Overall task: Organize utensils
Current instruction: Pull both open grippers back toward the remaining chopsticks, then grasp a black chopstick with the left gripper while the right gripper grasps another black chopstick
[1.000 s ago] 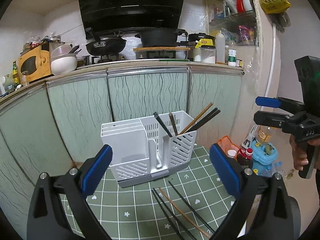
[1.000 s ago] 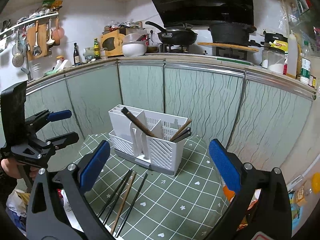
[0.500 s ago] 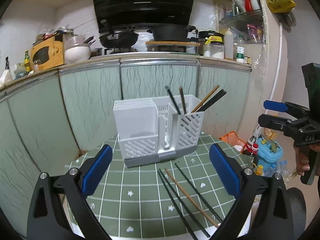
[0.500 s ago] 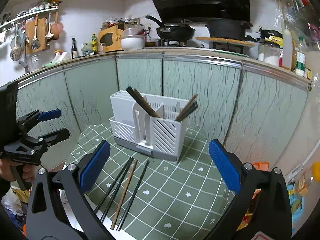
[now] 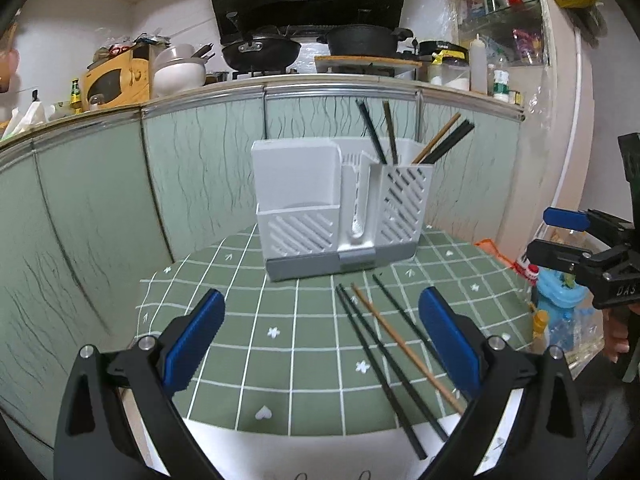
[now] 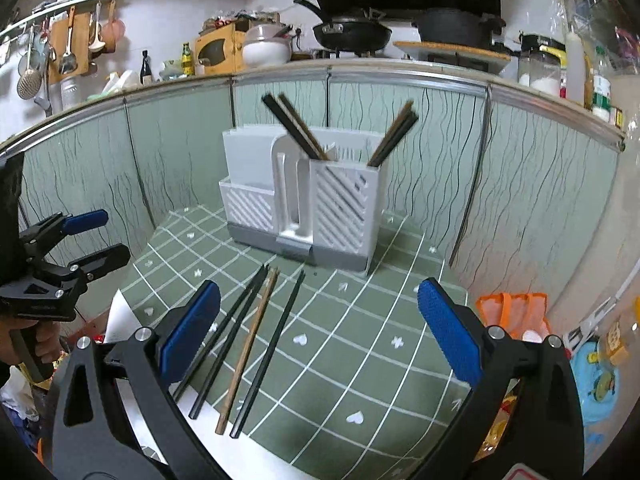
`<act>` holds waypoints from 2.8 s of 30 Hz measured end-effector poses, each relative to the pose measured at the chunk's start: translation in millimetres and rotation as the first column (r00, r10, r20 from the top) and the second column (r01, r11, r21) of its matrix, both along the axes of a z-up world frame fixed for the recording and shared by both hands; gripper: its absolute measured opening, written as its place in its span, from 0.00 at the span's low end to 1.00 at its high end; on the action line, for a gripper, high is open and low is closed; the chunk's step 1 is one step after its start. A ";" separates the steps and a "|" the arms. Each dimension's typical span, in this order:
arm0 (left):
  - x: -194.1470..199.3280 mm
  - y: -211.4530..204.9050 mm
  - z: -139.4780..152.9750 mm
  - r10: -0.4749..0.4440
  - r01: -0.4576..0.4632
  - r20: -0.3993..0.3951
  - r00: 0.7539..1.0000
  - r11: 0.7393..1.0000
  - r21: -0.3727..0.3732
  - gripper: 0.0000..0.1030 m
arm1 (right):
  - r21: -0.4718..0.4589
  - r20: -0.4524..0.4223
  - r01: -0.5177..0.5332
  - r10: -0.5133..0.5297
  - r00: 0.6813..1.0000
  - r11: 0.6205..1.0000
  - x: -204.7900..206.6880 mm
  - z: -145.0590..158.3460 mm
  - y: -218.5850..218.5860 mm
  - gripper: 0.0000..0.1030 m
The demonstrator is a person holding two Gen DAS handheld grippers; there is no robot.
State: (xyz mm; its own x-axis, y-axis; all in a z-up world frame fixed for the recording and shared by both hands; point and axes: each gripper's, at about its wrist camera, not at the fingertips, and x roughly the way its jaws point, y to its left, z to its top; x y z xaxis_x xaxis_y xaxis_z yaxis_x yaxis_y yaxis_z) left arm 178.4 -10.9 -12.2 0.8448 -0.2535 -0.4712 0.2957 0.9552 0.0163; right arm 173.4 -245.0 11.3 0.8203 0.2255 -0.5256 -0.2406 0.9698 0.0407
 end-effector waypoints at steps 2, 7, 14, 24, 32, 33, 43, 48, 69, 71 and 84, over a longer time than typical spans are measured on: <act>-1.8 0.1 -8.4 0.012 -0.012 -0.004 1.000 1.000 0.009 0.93 | 0.000 -0.011 -0.001 0.001 1.000 1.000 -0.4 -10.9 2.7 0.92; -7.6 -1.4 -30.4 0.032 -0.031 -0.013 0.999 0.999 0.025 0.93 | -0.019 -0.039 0.003 -0.004 0.999 1.000 -0.9 -39.3 11.3 0.91; -18.7 -12.2 -59.5 0.039 -0.038 -0.016 0.999 0.997 0.064 0.93 | -0.044 -0.068 0.003 -0.006 0.998 0.999 -2.3 -68.8 23.7 0.81; -27.4 -22.8 -88.4 0.049 -0.045 -0.068 0.997 0.998 0.054 0.88 | -0.046 -0.159 0.004 -0.011 0.987 0.999 -5.2 -100.1 35.8 0.63; -30.2 -41.2 -104.1 0.012 -0.004 -0.110 0.994 0.997 0.071 0.73 | -0.040 -0.222 -0.007 -0.002 0.975 0.999 -7.7 -118.1 43.2 0.46; -29.2 -42.6 -106.0 0.008 0.001 -0.119 0.993 0.997 0.073 0.69 | -0.042 -0.225 -0.009 0.000 0.974 0.999 -7.8 -118.8 43.7 0.45; -23.5 -56.9 -116.6 -0.030 0.047 -0.175 0.984 0.994 0.095 0.43 | -0.021 -0.238 -0.010 0.005 0.971 1.000 -6.6 -118.5 39.8 0.42; -17.7 -67.3 -117.5 -0.007 0.033 -0.190 0.982 0.991 0.132 0.35 | -0.012 -0.237 -0.015 0.012 0.971 1.000 -7.2 -117.7 39.1 0.42; -10.8 -53.9 -112.0 0.017 -0.005 -0.233 0.972 0.999 0.053 0.08 | -0.042 -0.263 -0.085 0.071 0.962 0.996 -1.5 -127.3 59.4 0.23; -11.0 -51.5 -112.5 0.028 -0.017 -0.232 0.972 0.999 0.049 0.08 | -0.058 -0.262 -0.090 0.072 0.962 0.994 -1.1 -129.0 62.1 0.21; -6.0 -40.1 -114.8 0.069 -0.056 -0.236 0.969 0.997 0.060 0.08 | -0.065 -0.269 -0.019 0.001 0.963 0.998 -1.7 -130.7 58.8 0.06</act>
State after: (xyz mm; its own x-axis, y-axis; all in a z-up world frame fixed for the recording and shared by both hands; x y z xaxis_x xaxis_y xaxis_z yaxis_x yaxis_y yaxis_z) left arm 172.4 -51.0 -127.0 0.7206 -0.1734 -0.6713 0.2372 0.9715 0.0037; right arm 171.7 -186.2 -119.3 0.6445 0.1900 -0.7406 -0.2393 0.9701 0.0406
